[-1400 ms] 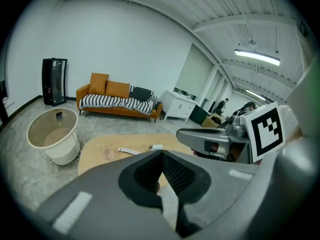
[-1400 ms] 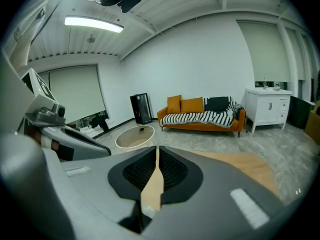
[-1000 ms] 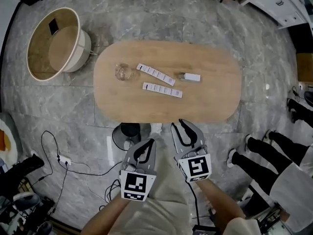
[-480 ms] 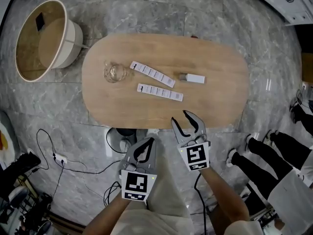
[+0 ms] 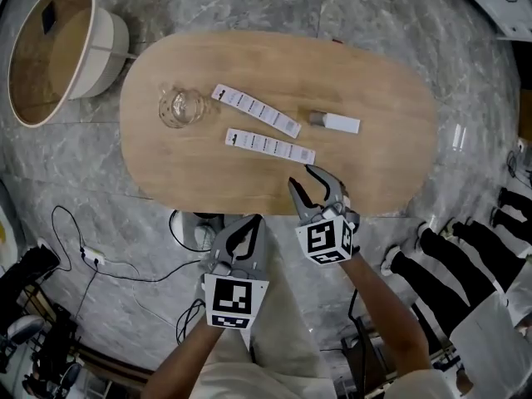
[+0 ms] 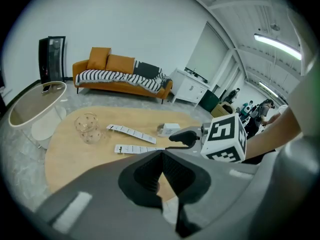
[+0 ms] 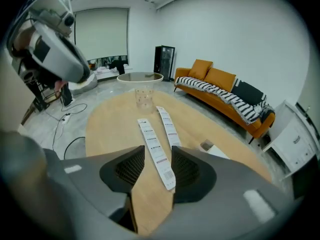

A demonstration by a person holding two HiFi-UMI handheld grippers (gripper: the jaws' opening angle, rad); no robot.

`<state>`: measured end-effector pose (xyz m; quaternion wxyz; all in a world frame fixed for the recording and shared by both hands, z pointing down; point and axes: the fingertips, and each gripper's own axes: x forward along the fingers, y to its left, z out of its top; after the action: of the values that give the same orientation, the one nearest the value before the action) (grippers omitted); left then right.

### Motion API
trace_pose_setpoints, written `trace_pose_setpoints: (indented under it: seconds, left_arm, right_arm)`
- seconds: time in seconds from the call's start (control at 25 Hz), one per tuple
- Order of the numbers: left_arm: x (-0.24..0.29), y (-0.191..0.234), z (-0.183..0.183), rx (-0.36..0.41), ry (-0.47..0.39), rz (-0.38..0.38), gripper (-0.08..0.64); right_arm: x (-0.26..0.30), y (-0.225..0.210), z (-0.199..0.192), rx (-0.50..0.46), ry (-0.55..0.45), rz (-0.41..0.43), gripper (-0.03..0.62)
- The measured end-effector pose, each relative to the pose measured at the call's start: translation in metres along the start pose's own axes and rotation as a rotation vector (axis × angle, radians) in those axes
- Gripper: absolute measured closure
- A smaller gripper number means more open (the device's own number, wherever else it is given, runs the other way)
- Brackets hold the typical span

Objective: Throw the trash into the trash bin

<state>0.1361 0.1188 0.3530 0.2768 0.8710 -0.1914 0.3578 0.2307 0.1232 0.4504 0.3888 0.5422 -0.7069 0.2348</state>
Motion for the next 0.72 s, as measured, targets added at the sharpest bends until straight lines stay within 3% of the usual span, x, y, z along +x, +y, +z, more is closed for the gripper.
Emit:
trace_pose_setpoints:
  seconds: [0.28, 0.52, 0.64, 0.72]
  left_arm:
    - [0.017, 0.001, -0.01, -0.025, 0.003, 0.012, 0.56]
    - [0.023, -0.001, -0.015, -0.038, 0.004, 0.02, 0.56]
    - [0.023, -0.002, -0.02, -0.043, 0.01, 0.02, 0.56]
    - [0.023, -0.004, -0.023, -0.037, 0.017, 0.018, 0.56]
  right_arm:
    - [0.04, 0.003, -0.047, -0.11, 0.108, 0.005, 0.403]
    - [0.059, -0.001, -0.064, -0.178, 0.145, 0.001, 0.396]
    - [0.067, -0.003, -0.07, -0.208, 0.16, -0.007, 0.415]
    - [0.071, -0.006, -0.072, -0.231, 0.166, -0.034, 0.478]
